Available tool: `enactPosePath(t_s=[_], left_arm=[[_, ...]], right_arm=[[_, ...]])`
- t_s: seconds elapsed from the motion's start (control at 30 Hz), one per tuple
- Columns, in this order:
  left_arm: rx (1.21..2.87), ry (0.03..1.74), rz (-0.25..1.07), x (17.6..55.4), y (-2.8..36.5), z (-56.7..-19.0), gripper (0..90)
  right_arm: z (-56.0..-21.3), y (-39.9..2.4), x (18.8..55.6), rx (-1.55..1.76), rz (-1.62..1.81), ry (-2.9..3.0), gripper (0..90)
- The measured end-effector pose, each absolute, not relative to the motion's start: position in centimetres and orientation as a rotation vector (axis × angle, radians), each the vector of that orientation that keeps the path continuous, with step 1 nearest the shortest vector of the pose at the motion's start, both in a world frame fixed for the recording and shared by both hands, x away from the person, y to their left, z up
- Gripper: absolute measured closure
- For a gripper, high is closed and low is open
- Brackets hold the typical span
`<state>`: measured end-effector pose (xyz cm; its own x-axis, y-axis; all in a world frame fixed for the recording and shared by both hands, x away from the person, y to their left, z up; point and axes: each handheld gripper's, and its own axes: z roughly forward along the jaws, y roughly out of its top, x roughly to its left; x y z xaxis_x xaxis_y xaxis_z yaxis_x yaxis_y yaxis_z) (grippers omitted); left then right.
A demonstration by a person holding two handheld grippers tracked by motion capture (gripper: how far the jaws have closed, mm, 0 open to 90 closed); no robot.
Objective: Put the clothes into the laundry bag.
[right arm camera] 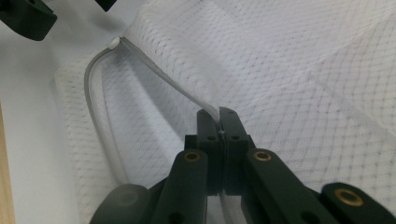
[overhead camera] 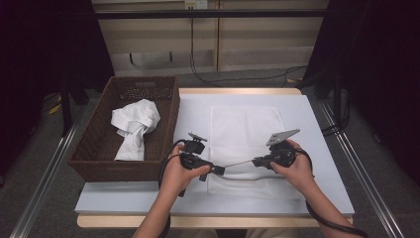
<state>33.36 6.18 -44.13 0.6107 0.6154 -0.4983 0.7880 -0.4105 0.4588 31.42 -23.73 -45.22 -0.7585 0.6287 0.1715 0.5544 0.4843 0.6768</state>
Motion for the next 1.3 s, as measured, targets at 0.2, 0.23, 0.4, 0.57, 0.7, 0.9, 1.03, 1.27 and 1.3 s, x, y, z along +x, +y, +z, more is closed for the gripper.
enactPosePath(t_s=[0.2,0.23,0.4,0.57,0.7,0.9,1.03,1.27,1.3], left_arm=[[2.168,1.065,-0.269,32.8,5.7,-43.5,9.2],[2.185,1.052,-0.244,32.9,5.8,-43.4,6.8],[2.167,1.037,-0.230,33.3,6.4,-43.1,6.3],[2.169,1.035,-0.249,33.5,6.0,-42.5,3.9],[2.184,1.008,-0.253,34.2,6.0,-41.8,3.7],[2.214,1.016,-0.243,34.9,5.9,-40.1,3.7],[2.210,1.020,-0.230,35.2,5.8,-38.8,3.7],[2.229,1.011,-0.186,36.1,6.3,-36.6,4.6],[2.225,1.015,-0.176,36.3,6.4,-36.3,4.7]], right_arm=[[-44.9,-23.8,31.3,1.045,1.140,2.608,90.0],[-44.9,-23.8,31.2,1.044,1.138,2.608,90.0],[-44.8,-23.7,31.2,1.046,1.146,2.610,90.0],[-44.8,-23.9,31.3,1.050,1.149,2.609,90.0],[-44.7,-23.8,31.4,1.038,1.159,2.601,90.0],[-44.6,-23.7,31.3,1.046,1.142,2.607,90.0],[-44.6,-23.6,31.4,1.048,1.136,2.608,90.0],[-44.3,-23.9,31.2,1.041,1.150,2.593,90.0],[-44.2,-23.9,31.2,1.039,1.161,2.591,90.0]])
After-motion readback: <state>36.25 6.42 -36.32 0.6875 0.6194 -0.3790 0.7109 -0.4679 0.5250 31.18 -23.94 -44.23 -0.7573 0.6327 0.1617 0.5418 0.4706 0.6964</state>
